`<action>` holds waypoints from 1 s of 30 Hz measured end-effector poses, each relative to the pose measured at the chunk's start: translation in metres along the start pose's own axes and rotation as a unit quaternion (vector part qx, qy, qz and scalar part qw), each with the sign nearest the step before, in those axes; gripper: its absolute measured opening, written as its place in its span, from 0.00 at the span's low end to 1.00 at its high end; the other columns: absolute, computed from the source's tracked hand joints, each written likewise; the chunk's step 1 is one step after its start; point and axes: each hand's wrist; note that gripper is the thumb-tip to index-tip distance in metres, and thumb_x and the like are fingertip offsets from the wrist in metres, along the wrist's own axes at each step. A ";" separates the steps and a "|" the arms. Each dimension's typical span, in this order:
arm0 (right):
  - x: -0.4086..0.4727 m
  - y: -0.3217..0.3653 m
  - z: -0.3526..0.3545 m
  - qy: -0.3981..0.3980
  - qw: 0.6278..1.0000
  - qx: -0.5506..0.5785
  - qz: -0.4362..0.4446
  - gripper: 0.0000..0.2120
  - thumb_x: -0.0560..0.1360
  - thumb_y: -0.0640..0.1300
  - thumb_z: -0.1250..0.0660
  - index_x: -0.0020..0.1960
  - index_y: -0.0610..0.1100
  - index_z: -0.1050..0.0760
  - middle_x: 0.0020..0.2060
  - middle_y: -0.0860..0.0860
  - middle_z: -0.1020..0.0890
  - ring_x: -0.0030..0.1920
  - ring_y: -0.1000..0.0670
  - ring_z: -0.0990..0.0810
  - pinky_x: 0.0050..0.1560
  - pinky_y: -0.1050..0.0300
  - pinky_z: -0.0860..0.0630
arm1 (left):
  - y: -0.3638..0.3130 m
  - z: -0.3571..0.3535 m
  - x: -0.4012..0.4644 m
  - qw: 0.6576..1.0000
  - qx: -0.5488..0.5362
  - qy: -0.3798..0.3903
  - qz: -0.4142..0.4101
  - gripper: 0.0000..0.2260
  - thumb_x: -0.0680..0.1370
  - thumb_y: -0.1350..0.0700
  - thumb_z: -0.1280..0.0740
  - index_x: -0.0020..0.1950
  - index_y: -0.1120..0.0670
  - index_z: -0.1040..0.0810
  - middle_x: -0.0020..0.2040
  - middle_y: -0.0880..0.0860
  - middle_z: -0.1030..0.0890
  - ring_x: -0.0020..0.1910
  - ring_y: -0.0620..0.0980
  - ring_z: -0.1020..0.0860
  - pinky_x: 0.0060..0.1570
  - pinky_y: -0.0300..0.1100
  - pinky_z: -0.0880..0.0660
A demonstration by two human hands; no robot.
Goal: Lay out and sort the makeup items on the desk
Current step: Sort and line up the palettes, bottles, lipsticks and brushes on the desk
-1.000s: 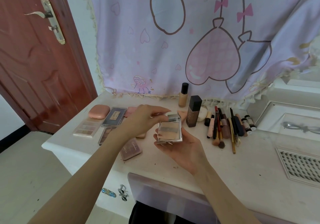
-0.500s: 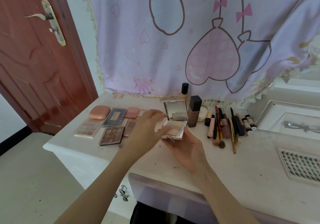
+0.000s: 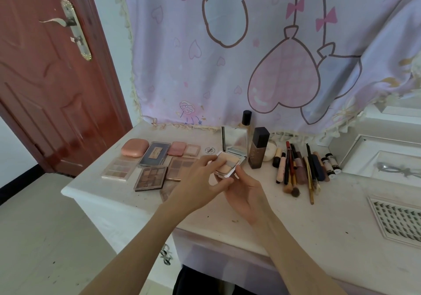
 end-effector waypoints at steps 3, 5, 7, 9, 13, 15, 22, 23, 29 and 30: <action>0.011 0.000 -0.006 -0.018 0.999 -0.029 -0.011 0.17 0.74 0.39 0.37 0.62 0.37 0.26 0.55 0.42 0.19 0.53 0.46 0.19 0.51 0.61 0.22 | 0.008 0.009 0.001 1.000 -0.001 -0.028 0.006 0.23 0.73 0.47 0.31 0.67 0.50 0.28 0.65 0.50 0.31 0.63 0.46 0.32 0.56 0.27 0.42; 0.025 0.002 -0.014 -0.029 0.997 -0.062 -0.019 0.12 0.76 0.36 0.41 0.57 0.38 0.23 0.50 0.44 0.17 0.48 0.48 0.18 0.47 0.61 0.21 | 0.016 0.016 0.006 0.999 0.011 -0.046 0.017 0.25 0.71 0.43 0.35 0.65 0.51 0.27 0.63 0.52 0.31 0.61 0.47 0.30 0.56 0.29 0.40; 0.045 0.004 -0.025 -0.036 0.993 -0.111 -0.022 0.12 0.78 0.34 0.43 0.55 0.38 0.23 0.47 0.45 0.16 0.45 0.49 0.18 0.48 0.60 0.21 | 0.026 0.025 0.015 0.997 0.030 -0.041 0.052 0.25 0.72 0.47 0.34 0.68 0.50 0.30 0.66 0.56 0.32 0.65 0.51 0.33 0.60 0.35 0.37; 0.068 0.003 -0.038 -0.048 0.986 -0.157 -0.027 0.10 0.78 0.32 0.43 0.53 0.37 0.24 0.42 0.45 0.16 0.41 0.49 0.17 0.45 0.59 0.20 | 0.038 0.035 0.027 0.994 0.052 -0.018 0.098 0.24 0.74 0.51 0.33 0.70 0.50 0.32 0.66 0.57 0.30 0.66 0.53 0.32 0.60 0.37 0.37; 0.115 -0.001 -0.059 -0.075 0.975 -0.208 -0.029 0.09 0.79 0.36 0.41 0.53 0.33 0.25 0.44 0.40 0.18 0.42 0.46 0.17 0.40 0.58 0.19 | 0.071 0.060 0.051 0.990 0.029 -0.015 0.134 0.22 0.74 0.52 0.32 0.68 0.50 0.28 0.57 0.54 0.25 0.58 0.52 0.26 0.52 0.36 0.34; 0.143 -0.004 -0.066 -0.105 0.965 -0.241 -0.011 0.08 0.79 0.39 0.39 0.51 0.35 0.25 0.44 0.40 0.18 0.42 0.46 0.18 0.40 0.59 0.19 | 0.089 0.068 0.061 0.988 0.032 -0.017 0.152 0.22 0.74 0.50 0.32 0.68 0.50 0.29 0.59 0.53 0.26 0.58 0.51 0.27 0.53 0.36 0.35; 0.254 -0.020 -0.072 -0.138 0.882 -0.450 0.036 0.08 0.76 0.45 0.34 0.40 0.42 0.23 0.40 0.42 0.21 0.38 0.48 0.24 0.41 0.58 0.22 | 0.167 0.086 0.101 0.968 0.147 -0.019 0.205 0.23 0.73 0.41 0.36 0.68 0.42 0.31 0.61 0.48 0.26 0.62 0.53 0.31 0.60 0.48 0.34; 0.268 -0.024 -0.072 -0.132 0.879 -0.458 0.029 0.09 0.76 0.44 0.34 0.39 0.43 0.23 0.39 0.43 0.21 0.37 0.49 0.24 0.40 0.59 0.23 | 0.178 0.089 0.107 0.961 0.173 -0.014 0.217 0.23 0.74 0.42 0.36 0.68 0.42 0.32 0.61 0.47 0.26 0.63 0.53 0.33 0.60 0.48 0.37; 0.340 -0.053 -0.066 -0.122 0.870 -0.476 0.019 0.11 0.76 0.39 0.37 0.49 0.30 0.22 0.47 0.33 0.18 0.37 0.45 0.22 0.43 0.51 0.22 | 0.228 0.095 0.143 0.941 0.184 0.024 0.284 0.26 0.72 0.43 0.33 0.69 0.45 0.34 0.62 0.51 0.26 0.63 0.55 0.33 0.59 0.48 0.40; 0.348 -0.058 -0.065 -0.119 0.864 -0.488 0.024 0.11 0.76 0.39 0.37 0.47 0.30 0.22 0.47 0.33 0.19 0.39 0.45 0.21 0.46 0.47 0.22 | 0.235 0.094 0.147 0.938 0.182 0.025 0.295 0.27 0.72 0.43 0.32 0.69 0.45 0.35 0.62 0.52 0.26 0.63 0.56 0.32 0.59 0.48 0.39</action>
Point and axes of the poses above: each hand's wrist, its own x-axis towards the middle knuckle, its own z-axis out of the back of the hand, y = z × x
